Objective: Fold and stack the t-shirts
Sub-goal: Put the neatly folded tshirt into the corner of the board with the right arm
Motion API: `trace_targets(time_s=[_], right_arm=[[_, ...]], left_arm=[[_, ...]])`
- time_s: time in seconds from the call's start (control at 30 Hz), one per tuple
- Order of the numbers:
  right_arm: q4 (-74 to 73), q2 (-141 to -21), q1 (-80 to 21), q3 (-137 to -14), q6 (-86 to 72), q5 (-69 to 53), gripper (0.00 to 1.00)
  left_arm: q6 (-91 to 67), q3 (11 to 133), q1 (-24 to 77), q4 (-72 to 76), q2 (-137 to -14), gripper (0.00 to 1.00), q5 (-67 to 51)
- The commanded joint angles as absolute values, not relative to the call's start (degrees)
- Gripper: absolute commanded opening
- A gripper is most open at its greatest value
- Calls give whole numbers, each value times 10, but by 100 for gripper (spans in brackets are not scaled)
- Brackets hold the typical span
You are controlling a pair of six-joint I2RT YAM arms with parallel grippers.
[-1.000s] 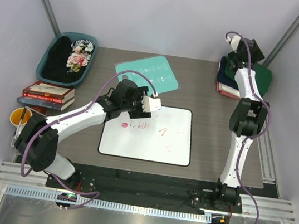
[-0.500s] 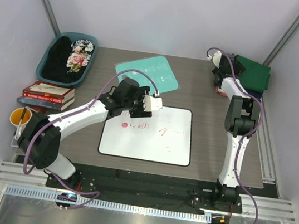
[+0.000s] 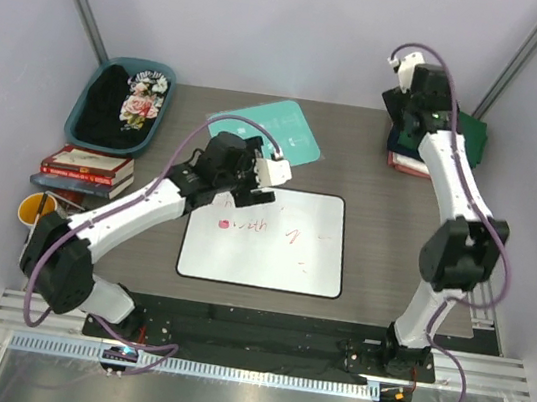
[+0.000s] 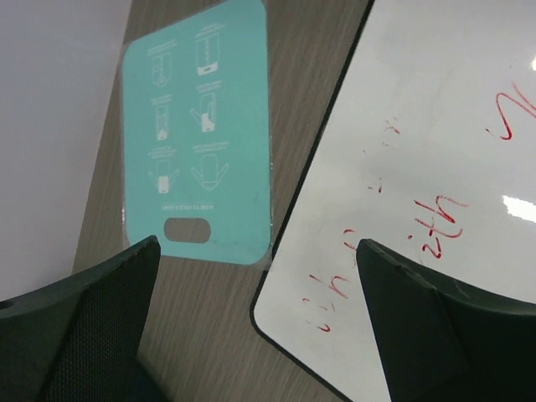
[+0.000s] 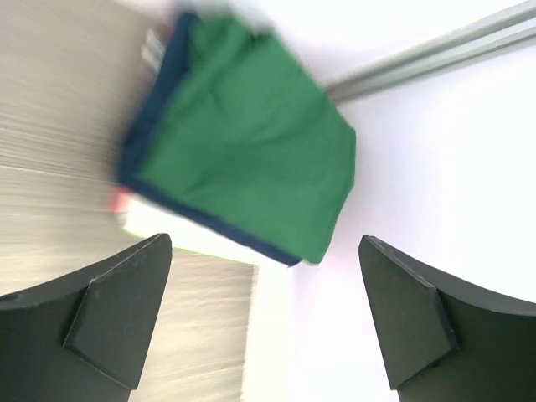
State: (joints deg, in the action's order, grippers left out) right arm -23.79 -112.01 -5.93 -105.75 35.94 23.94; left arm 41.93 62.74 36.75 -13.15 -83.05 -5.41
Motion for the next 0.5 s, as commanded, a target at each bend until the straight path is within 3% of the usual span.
trace_targets(time_s=[0.0,0.1,0.2,0.37,0.47], right_arm=[[-383,-941,-79,-1036,181,148,100],[-380,-834,-81,-916,118,67,100],[-333,-733,-83,-769,37,117,100],[-277,-649,-87,-629,29,141,100],[-217,-614,-91,-570,26,173,100]], left_arm=[[317,670,368,-146,-752,100,22],[193,679,368,-149,-723,100,112],[65,659,348,-177,-685,100,149],[87,585,339,-199,-631,100,173],[106,525,339,-133,-578,100,232]])
